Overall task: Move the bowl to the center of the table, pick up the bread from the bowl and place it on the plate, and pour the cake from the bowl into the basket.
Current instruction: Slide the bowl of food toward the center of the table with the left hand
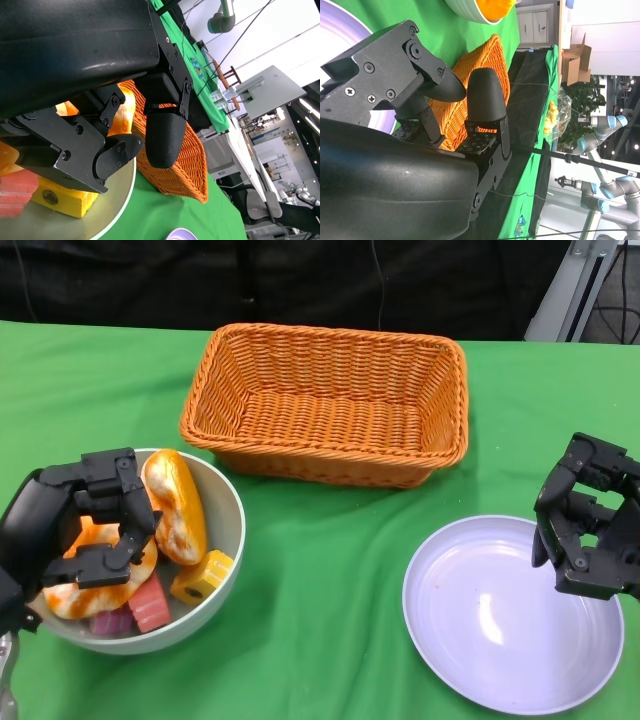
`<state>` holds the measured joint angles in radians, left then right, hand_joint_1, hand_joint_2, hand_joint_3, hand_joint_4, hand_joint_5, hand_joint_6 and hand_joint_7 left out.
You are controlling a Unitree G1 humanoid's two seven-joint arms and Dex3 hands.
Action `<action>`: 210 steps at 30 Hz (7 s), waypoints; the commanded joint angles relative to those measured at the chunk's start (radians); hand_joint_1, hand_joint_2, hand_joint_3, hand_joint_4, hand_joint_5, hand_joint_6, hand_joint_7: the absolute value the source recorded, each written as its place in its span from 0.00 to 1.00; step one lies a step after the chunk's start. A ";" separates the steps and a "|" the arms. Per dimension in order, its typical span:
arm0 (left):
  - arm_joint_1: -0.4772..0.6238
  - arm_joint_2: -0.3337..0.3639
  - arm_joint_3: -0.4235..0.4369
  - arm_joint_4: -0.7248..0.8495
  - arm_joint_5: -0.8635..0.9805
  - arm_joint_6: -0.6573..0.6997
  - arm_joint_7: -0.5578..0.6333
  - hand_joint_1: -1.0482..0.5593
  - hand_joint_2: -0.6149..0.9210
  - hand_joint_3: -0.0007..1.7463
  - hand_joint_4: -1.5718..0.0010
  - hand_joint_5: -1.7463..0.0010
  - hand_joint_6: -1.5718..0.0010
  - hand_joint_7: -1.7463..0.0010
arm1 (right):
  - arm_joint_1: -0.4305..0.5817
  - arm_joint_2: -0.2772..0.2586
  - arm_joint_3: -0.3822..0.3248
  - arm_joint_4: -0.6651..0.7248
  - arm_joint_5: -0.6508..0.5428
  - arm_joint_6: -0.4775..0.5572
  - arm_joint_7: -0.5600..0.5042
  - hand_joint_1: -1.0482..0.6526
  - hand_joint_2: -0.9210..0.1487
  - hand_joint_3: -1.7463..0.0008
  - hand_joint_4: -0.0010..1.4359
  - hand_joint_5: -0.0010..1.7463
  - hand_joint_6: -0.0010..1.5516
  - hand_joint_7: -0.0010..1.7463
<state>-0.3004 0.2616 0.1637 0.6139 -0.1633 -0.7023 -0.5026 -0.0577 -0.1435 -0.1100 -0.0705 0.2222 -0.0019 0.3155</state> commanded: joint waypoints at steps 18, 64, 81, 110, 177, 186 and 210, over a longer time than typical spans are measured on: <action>-0.010 0.010 -0.009 -0.004 -0.003 0.014 0.013 0.67 0.85 0.50 0.42 0.00 0.49 0.10 | -0.007 -0.019 -0.007 0.004 -0.004 -0.007 0.003 0.55 0.42 0.26 0.57 1.00 0.42 0.93; -0.043 0.013 0.090 0.088 0.265 -0.154 0.503 0.26 1.00 0.19 0.60 0.93 0.57 1.00 | -0.005 -0.015 -0.008 0.004 -0.004 -0.013 0.001 0.54 0.41 0.26 0.57 1.00 0.43 0.92; -0.111 0.169 -0.005 0.106 0.390 0.410 0.540 0.19 1.00 0.35 0.82 1.00 0.80 1.00 | -0.009 -0.011 0.001 0.004 -0.010 -0.019 -0.007 0.54 0.42 0.26 0.57 1.00 0.43 0.92; -0.206 0.300 -0.136 0.103 0.341 0.866 0.135 0.07 1.00 0.43 0.96 1.00 0.90 1.00 | -0.014 -0.002 0.008 0.002 -0.018 -0.024 -0.018 0.54 0.42 0.27 0.58 1.00 0.42 0.94; -0.159 0.308 -0.166 -0.237 -0.016 1.379 -0.382 0.11 1.00 0.41 0.60 0.92 0.96 1.00 | -0.028 0.005 0.021 0.015 -0.029 -0.034 -0.031 0.54 0.42 0.26 0.58 1.00 0.42 0.93; -0.113 0.258 -0.177 -0.377 -0.059 1.475 -0.315 0.12 1.00 0.41 0.59 0.92 0.95 0.99 | -0.026 0.004 0.022 0.011 -0.027 -0.036 -0.029 0.55 0.42 0.26 0.58 1.00 0.42 0.93; -0.062 0.249 -0.255 -0.533 -0.083 1.504 -0.312 0.14 1.00 0.38 0.54 0.92 0.88 0.97 | -0.026 0.004 0.021 0.009 -0.026 -0.034 -0.032 0.54 0.42 0.27 0.58 1.00 0.42 0.93</action>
<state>-0.3734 0.4846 -0.0777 0.0891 -0.2403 0.8047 -0.7927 -0.0755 -0.1285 -0.0778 -0.0501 0.1911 -0.0341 0.2878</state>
